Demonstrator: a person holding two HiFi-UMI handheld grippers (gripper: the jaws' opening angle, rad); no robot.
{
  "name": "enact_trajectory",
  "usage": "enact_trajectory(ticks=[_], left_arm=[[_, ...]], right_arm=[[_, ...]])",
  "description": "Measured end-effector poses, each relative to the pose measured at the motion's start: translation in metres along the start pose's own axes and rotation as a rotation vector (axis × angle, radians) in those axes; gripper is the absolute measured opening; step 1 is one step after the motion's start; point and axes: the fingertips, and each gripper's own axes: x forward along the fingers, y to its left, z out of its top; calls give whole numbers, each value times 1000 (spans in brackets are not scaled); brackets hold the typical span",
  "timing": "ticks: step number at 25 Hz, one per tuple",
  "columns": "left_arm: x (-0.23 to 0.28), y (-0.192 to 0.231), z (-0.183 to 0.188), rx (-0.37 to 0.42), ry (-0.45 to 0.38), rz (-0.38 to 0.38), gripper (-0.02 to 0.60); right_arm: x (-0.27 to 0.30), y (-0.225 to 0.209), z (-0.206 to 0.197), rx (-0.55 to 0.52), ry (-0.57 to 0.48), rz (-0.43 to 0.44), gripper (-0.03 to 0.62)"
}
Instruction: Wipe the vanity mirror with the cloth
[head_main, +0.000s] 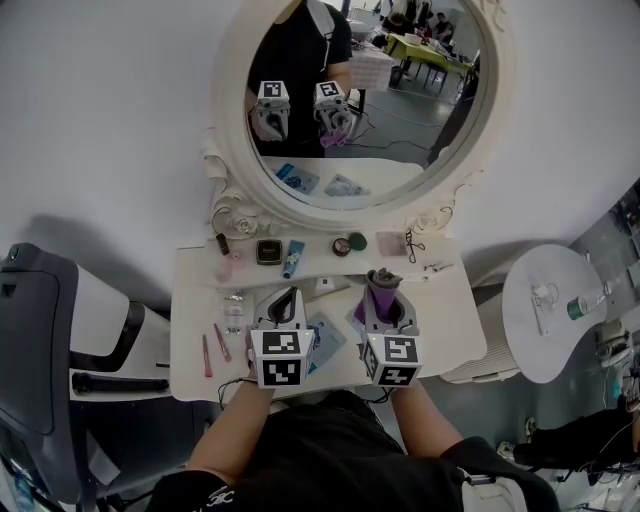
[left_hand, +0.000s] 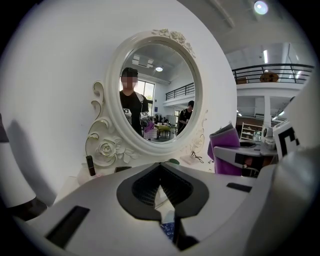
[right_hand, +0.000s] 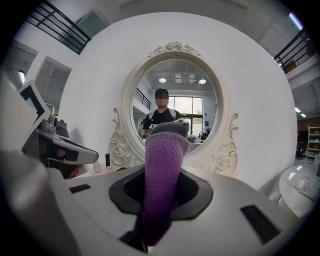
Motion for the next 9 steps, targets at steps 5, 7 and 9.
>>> enact_trajectory(ticks=[5,7,9], left_arm=[[-4,-7,-7,4,11,-2,0],[-5,-9,-9,2,16,-3,0],[-6,-11,-11,-3,19,-4,0]], right_arm=[[-7,4,-6,-15,7,24,92],[-10,6,-6,-17,6,36,91],[-12,9,-6,-20,4,51,91]])
